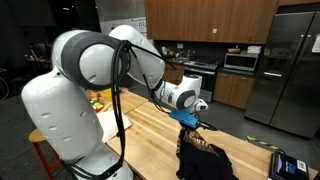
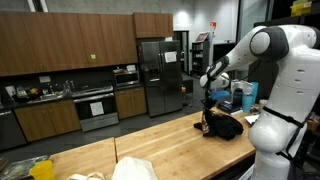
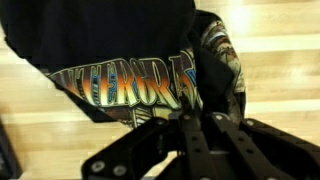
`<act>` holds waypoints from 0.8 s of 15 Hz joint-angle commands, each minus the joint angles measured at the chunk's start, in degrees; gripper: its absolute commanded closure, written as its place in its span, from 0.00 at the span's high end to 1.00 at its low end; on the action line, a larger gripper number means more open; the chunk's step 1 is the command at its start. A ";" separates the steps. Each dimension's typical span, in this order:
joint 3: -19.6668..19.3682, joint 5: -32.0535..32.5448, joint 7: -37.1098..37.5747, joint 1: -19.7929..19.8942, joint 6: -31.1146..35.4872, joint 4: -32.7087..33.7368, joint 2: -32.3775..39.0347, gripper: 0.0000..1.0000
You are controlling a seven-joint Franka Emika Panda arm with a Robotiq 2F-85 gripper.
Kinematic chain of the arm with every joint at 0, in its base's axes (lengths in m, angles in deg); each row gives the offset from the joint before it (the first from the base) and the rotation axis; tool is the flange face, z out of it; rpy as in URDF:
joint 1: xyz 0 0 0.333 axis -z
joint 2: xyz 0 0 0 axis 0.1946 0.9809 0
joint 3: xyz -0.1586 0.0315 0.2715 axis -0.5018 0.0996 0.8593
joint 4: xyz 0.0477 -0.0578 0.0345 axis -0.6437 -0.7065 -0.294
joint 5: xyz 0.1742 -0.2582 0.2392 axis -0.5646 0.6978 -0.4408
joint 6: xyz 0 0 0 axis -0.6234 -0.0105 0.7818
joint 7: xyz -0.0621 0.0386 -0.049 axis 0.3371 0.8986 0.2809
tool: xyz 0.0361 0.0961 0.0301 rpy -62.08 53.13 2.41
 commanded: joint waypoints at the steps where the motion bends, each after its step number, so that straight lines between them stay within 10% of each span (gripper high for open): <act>1: 2.19 -0.49 -1.16 -0.05 0.14 -1.41 0.47 0.37; 2: 3.03 -0.51 -0.70 -0.56 0.51 -2.46 0.80 0.13; 8: 2.58 -0.47 -0.88 0.48 0.55 -1.63 0.97 0.37; 9: 2.65 -0.47 -0.87 0.46 0.54 -1.63 0.96 0.62; 12: 7.11 -0.22 -3.77 -3.69 -1.48 -0.40 -0.94 0.73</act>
